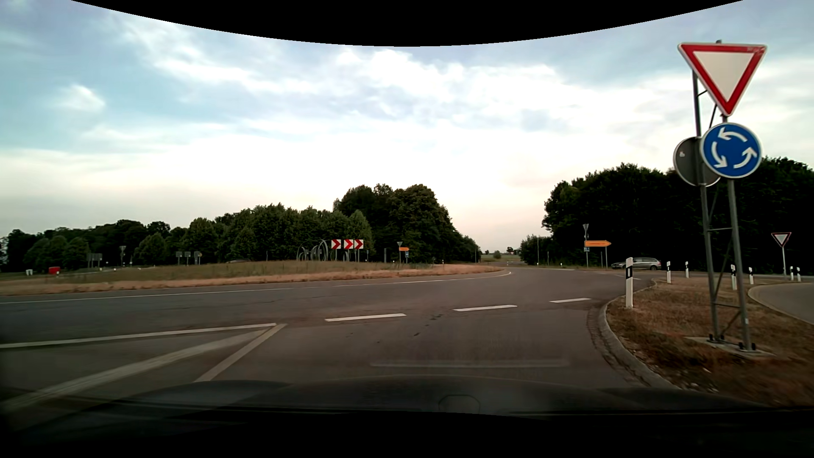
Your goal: Follow the waypoints while adhering to traffic rules and regulations
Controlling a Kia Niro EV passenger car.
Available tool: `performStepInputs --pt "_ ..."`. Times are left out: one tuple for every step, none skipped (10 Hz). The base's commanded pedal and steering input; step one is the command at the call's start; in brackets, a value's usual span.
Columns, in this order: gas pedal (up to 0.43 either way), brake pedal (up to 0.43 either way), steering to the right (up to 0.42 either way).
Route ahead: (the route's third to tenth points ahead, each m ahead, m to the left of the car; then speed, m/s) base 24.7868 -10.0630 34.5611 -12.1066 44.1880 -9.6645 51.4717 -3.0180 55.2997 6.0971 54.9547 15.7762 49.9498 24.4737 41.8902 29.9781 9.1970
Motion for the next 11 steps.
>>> performStepInputs --pt "0.098 0.006 0.156" --pt "0.098 0.012 0.169" --pt "0.118 0.012 0.175" --pt "0.130 0.006 0.175" --pt "0.130 0.012 0.172" --pt "0.130 0.006 0.168" --pt "0.130 0.006 0.166" --pt "0.130 0.006 0.165" --pt "0.130 0.012 0.165" --pt "0.130 0.006 0.165" --pt "0.118 0.012 0.157"
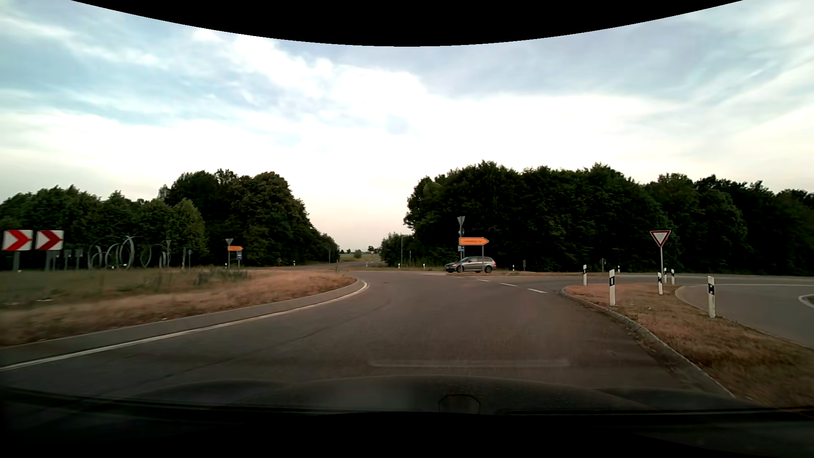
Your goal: Follow the waypoints while adhering to traffic rules and regulations
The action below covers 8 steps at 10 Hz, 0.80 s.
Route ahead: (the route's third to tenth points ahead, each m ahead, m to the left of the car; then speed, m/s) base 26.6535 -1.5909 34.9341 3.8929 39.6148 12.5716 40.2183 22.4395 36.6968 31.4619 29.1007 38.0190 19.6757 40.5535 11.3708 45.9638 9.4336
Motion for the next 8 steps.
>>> performStepInputs --pt "0.118 0.006 0.135" --pt "0.118 0.006 0.109" --pt "0.118 0.012 0.069" --pt "0.118 0.006 0.031" --pt "0.118 0.006 -0.005" --pt "0.110 0.006 -0.035" --pt "0.098 0.006 -0.069" --pt "0.067 0.012 -0.103"
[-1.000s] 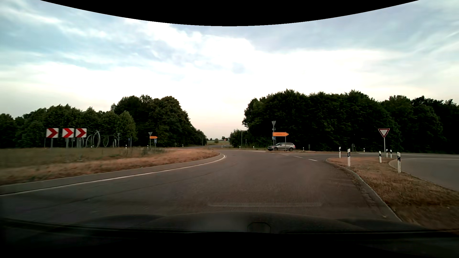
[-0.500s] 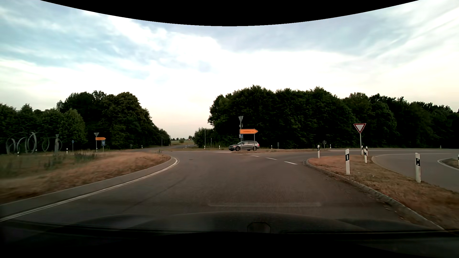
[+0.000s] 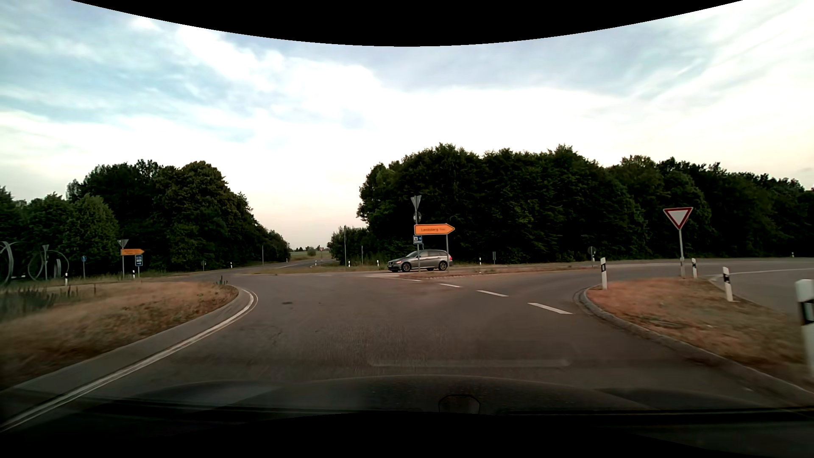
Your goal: Follow the waypoints while adhering to traffic rules and regulations
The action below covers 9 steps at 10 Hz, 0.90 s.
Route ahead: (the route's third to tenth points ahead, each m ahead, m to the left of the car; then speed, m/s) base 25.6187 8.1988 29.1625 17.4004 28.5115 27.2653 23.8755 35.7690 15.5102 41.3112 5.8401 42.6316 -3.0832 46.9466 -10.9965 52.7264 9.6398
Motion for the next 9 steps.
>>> performStepInputs --pt "0.059 0.006 -0.122" --pt "0.047 0.012 -0.140" --pt "0.047 0.012 -0.152" --pt "0.039 0.006 -0.161" --pt "0.039 0.006 -0.171" --pt "0.039 0.006 -0.180" --pt "0.039 0.006 -0.190" --pt "0.039 0.006 -0.197" --pt "0.039 0.006 -0.201"
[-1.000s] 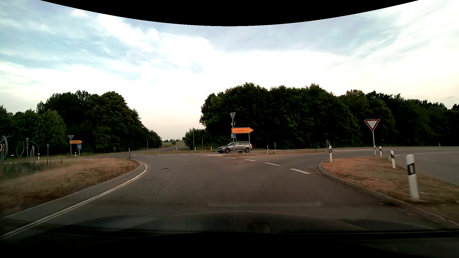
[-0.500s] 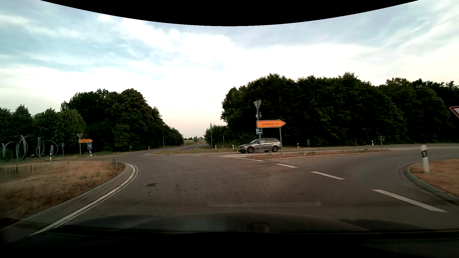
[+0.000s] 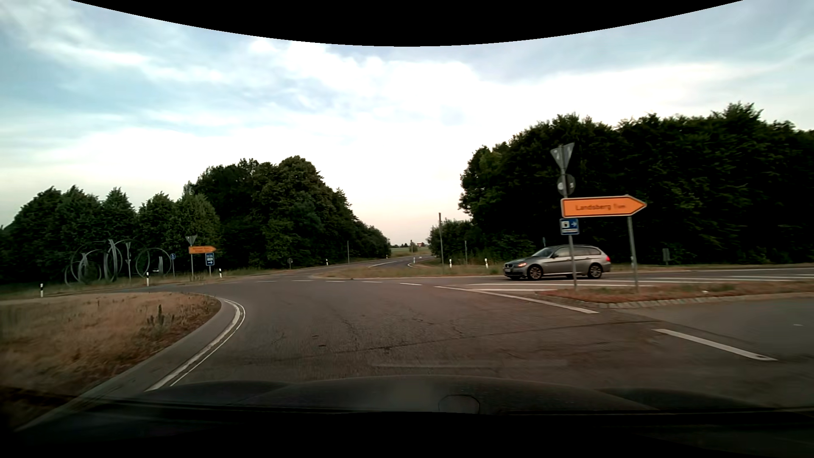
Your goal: Follow the waypoints while adhering to traffic rules and regulations
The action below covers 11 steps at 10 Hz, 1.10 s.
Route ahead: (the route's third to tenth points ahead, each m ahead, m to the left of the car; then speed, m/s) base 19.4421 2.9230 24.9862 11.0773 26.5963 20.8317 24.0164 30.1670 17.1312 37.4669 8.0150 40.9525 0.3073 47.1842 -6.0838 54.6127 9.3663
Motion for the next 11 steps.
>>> performStepInputs --pt "0.039 0.006 -0.202" --pt "0.039 0.006 -0.202" --pt "0.028 0.006 -0.203" --pt "0.028 0.006 -0.204" --pt "0.028 0.006 -0.206" --pt "0.028 0.006 -0.208" --pt "0.028 0.006 -0.210" --pt "0.028 0.006 -0.214" --pt "0.028 0.006 -0.219" --pt "0.039 0.006 -0.223" --pt "0.059 0.006 -0.223"
